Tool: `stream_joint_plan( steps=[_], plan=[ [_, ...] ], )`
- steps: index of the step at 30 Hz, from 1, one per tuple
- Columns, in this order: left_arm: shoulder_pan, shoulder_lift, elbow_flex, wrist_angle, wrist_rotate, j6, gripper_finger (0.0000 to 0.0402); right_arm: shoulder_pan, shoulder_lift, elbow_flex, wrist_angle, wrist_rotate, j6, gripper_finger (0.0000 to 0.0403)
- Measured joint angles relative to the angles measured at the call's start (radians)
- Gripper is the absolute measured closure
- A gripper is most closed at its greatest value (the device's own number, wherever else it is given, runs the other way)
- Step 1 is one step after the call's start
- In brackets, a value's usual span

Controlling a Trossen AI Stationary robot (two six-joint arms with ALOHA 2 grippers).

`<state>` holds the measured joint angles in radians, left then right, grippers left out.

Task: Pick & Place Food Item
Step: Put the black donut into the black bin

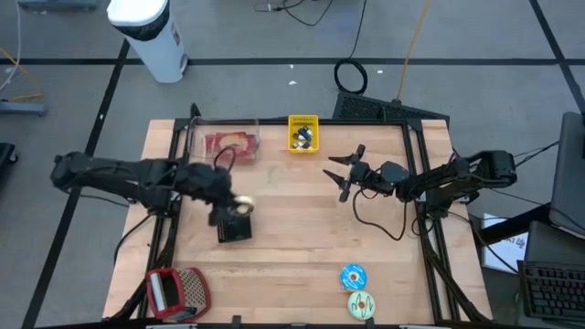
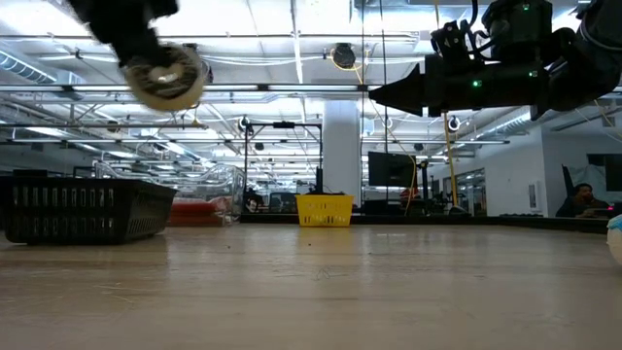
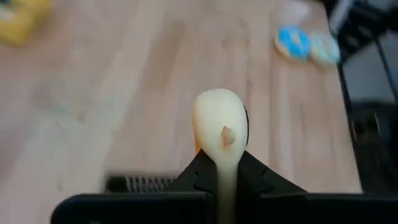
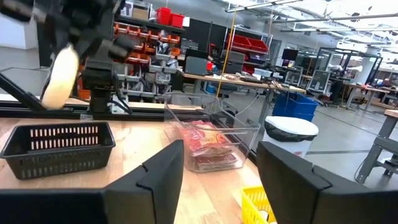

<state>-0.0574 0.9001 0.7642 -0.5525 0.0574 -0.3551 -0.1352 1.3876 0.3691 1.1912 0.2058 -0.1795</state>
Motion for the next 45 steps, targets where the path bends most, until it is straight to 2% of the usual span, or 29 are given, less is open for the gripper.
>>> stream_joint_plan(
  steps=[5,11,16,20,24,29,38,45],
  plan=[
    [-0.086,-0.063,-0.167,-0.005,-0.030,-0.026,0.0379,0.000,0.000,0.000,0.000,0.001,0.000,0.0215],
    [-0.097,-0.052,-0.292,0.068,-0.005,-0.157,0.0383,0.000,0.000,0.000,0.000,0.002,0.000,0.0219],
    [-0.097,-0.041,-0.338,0.160,0.033,-0.180,0.0376,-0.003,0.000,0.000,0.000,0.002,0.000,0.0220],
    [-0.097,-0.004,-0.344,0.170,0.073,-0.167,0.0378,-0.003,0.000,0.000,-0.001,0.002,0.000,0.0222],
    [-0.096,0.038,-0.344,0.168,0.069,-0.156,0.0373,-0.003,0.000,-0.001,-0.003,0.002,0.000,0.0225],
    [-0.086,0.077,-0.344,0.164,0.003,-0.183,0.0335,-0.003,0.000,-0.001,-0.007,0.002,0.000,0.0223],
    [-0.086,0.082,-0.344,0.158,-0.041,-0.179,0.0250,-0.003,0.000,-0.001,-0.015,0.002,0.000,0.0226],
    [-0.086,0.065,-0.328,0.160,-0.059,-0.174,0.0212,-0.003,0.000,-0.001,-0.015,0.002,0.000,0.0228]
  ],
)
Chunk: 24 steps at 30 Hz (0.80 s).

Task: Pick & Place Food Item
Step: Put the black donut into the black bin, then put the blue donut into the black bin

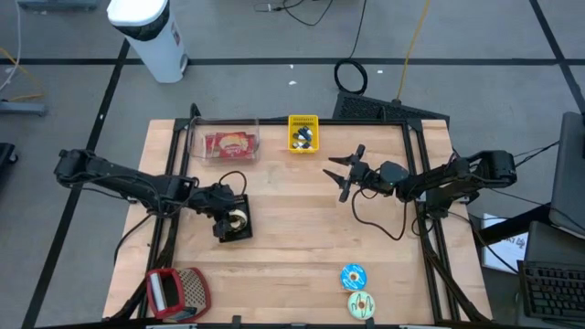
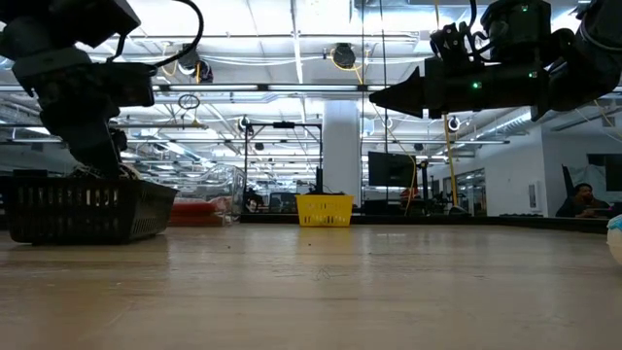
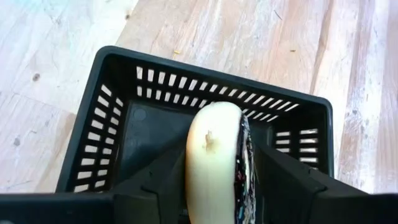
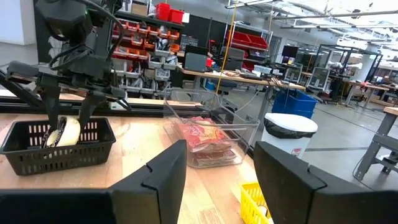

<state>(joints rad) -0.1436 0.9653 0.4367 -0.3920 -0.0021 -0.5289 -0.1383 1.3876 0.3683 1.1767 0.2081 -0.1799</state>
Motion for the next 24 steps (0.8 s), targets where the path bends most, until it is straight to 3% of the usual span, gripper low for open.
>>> stream_joint_plan(
  steps=[8,17,24],
  plan=[
    [0.000,0.000,0.046,-0.078,-0.013,0.052,0.0204,0.000,0.000,0.000,0.000,0.000,0.000,0.0225],
    [0.000,0.000,0.136,-0.174,-0.163,0.130,0.0204,0.000,0.000,0.000,0.000,0.000,0.003,0.0229],
    [0.000,0.000,0.227,-0.144,-0.260,0.194,0.0204,0.017,-0.005,0.000,-0.002,-0.001,0.003,0.0225]
  ],
)
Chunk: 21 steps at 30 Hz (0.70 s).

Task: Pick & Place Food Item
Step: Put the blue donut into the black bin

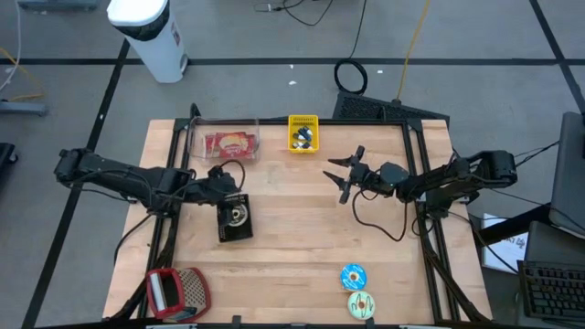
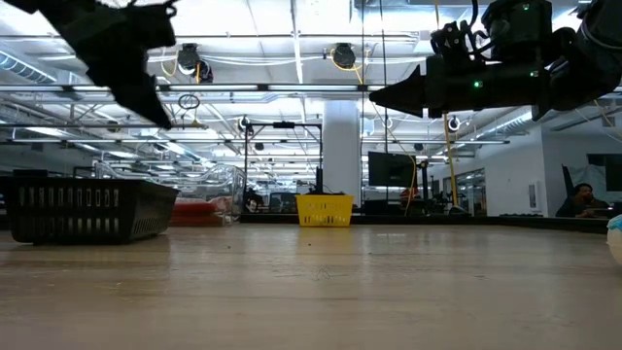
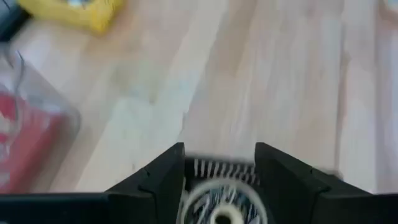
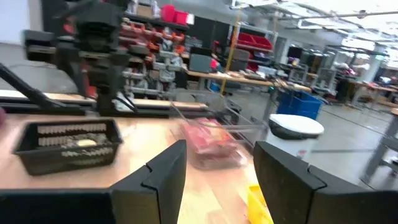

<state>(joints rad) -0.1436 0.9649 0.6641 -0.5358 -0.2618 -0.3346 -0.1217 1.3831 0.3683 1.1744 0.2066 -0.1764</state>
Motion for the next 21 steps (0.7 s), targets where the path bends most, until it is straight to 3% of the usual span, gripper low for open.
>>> stream_joint_plan(
  steps=[6,10,12,15,18,21],
  plan=[
    [0.000,0.000,0.014,0.168,-0.010,0.000,0.0204,0.093,-0.065,0.000,-0.019,-0.126,0.008,0.0220],
    [0.000,0.000,0.014,0.272,-0.010,0.000,0.0204,0.235,-0.153,0.004,-0.142,-0.178,-0.005,0.0214],
    [0.000,0.000,0.014,0.309,-0.010,0.000,0.0203,0.334,-0.203,0.032,-0.302,-0.143,-0.019,0.0210],
    [0.000,0.000,0.014,0.360,-0.019,0.000,0.0203,0.493,-0.258,0.149,-0.685,0.005,0.017,0.0201],
    [0.000,0.000,0.014,0.413,-0.040,-0.001,0.0204,0.639,-0.246,0.304,-1.103,0.145,0.181,0.0190],
    [0.000,0.001,0.014,0.465,-0.069,-0.002,0.0204,0.761,-0.185,0.425,-1.363,0.171,0.383,0.0182]
  ],
)
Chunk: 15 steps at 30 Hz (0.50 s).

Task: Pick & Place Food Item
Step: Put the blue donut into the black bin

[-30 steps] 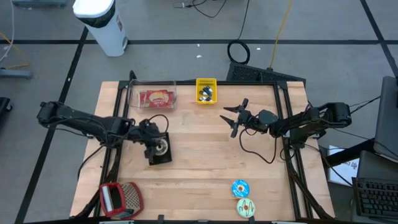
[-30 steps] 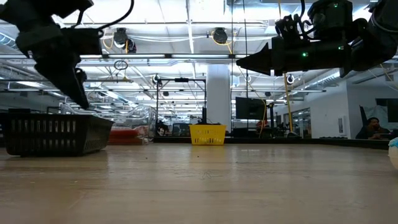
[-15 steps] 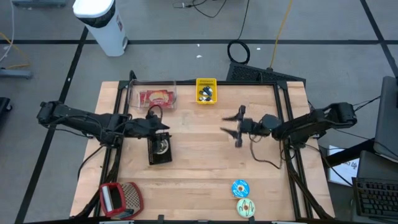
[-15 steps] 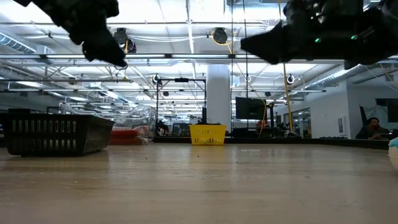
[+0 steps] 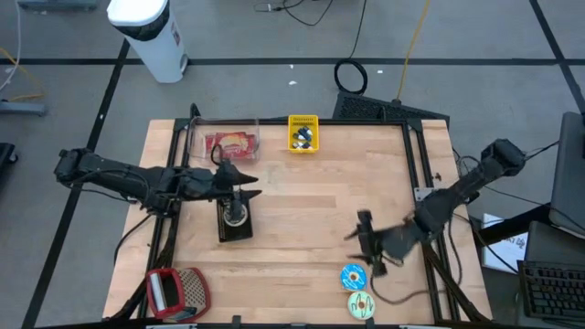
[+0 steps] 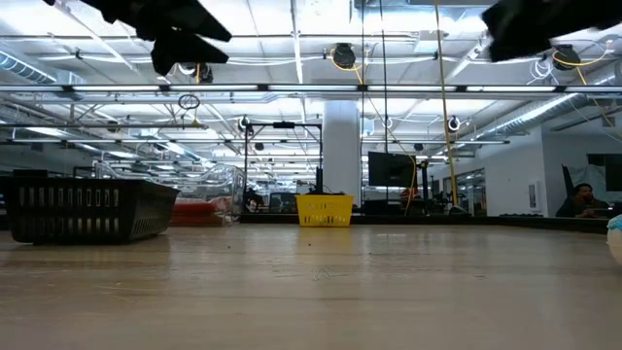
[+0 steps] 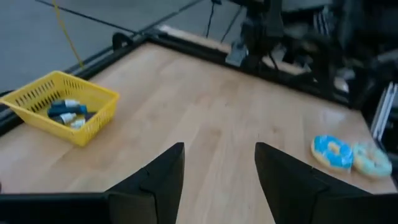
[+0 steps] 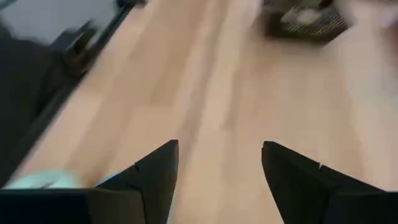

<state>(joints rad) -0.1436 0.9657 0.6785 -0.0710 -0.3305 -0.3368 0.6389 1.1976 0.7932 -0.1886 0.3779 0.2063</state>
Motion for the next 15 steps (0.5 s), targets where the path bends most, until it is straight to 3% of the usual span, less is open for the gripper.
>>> stream_joint_plan(
  steps=[3,8,12,15],
  plan=[
    [0.000,0.002,0.000,0.039,-0.017,-0.016,0.0204,0.093,0.080,0.059,-0.104,-0.049,0.109,0.0179],
    [0.000,0.002,0.000,0.065,-0.020,-0.069,0.0204,0.182,0.206,0.068,-0.096,-0.189,0.184,0.0184],
    [0.000,0.002,0.000,0.074,-0.020,-0.064,0.0204,0.176,0.293,0.068,-0.092,-0.316,0.279,0.0187],
    [0.000,0.002,0.000,0.075,-0.020,-0.061,0.0204,0.156,0.303,0.068,-0.069,-0.357,0.260,0.0184]
  ],
)
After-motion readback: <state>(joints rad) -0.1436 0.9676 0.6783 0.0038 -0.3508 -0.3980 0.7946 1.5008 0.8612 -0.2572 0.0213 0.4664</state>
